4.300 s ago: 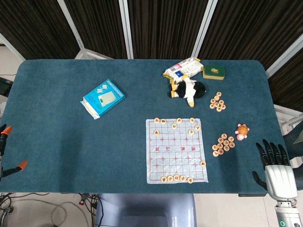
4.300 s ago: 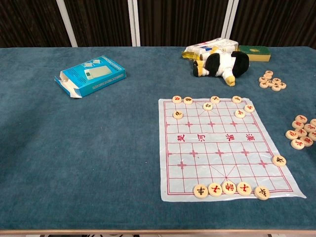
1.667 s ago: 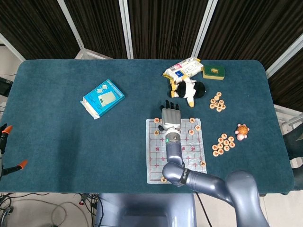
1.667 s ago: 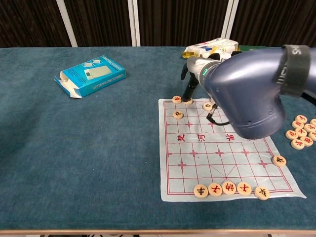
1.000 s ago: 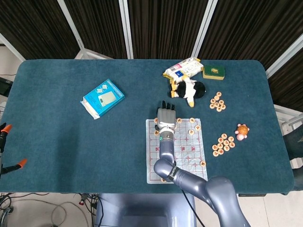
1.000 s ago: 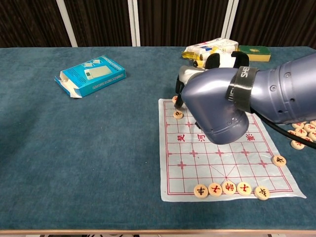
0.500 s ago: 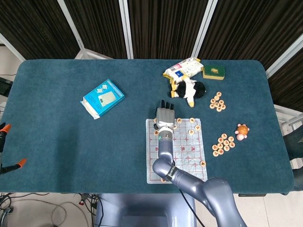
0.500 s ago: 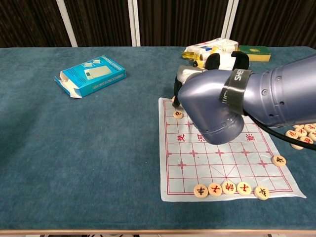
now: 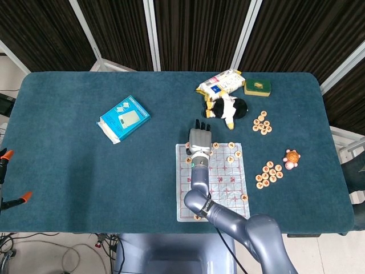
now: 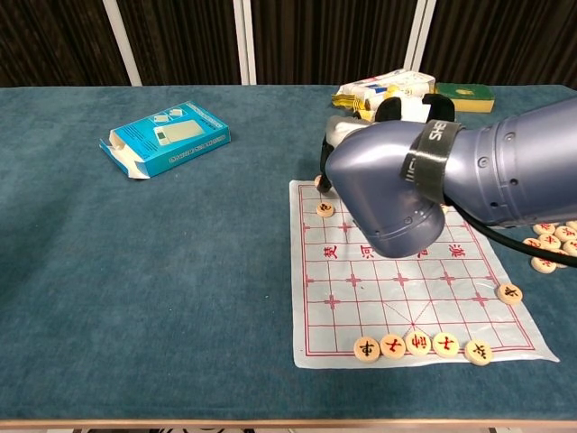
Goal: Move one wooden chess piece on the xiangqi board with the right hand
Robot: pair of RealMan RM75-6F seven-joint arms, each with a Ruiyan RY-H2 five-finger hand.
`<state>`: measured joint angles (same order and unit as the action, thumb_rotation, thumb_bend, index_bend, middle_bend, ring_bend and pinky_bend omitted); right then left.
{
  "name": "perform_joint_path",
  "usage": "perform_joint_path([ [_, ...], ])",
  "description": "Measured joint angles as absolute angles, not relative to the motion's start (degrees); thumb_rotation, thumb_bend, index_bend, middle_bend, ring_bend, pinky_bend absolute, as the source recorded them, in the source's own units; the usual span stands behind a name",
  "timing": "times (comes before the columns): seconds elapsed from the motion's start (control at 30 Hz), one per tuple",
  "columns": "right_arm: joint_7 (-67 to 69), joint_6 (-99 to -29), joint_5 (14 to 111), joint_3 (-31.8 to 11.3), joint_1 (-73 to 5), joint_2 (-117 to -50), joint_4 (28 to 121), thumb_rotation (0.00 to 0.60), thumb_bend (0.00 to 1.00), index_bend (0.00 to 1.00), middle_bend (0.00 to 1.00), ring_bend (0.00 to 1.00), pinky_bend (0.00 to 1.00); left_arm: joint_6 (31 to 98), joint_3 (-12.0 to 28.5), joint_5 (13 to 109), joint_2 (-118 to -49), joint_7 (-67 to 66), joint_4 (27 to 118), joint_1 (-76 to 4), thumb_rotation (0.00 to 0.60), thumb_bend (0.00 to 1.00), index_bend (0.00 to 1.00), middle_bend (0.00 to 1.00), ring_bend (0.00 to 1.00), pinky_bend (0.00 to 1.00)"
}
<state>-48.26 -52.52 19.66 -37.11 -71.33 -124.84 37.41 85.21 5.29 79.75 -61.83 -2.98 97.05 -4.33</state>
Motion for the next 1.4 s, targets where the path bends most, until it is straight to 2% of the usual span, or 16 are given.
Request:
perform_joint_path([
  [1.4,-50.64,-52.07,19.29,-39.43,-71.19,-124.86,37.49,0.6,0.34,0.54,0.0,0.0,0.0,85.14,5.29,79.43,-61.89,-3.37,97.26,-4.39,0.6,0.01,0.0,0.0,0.0,0.04],
])
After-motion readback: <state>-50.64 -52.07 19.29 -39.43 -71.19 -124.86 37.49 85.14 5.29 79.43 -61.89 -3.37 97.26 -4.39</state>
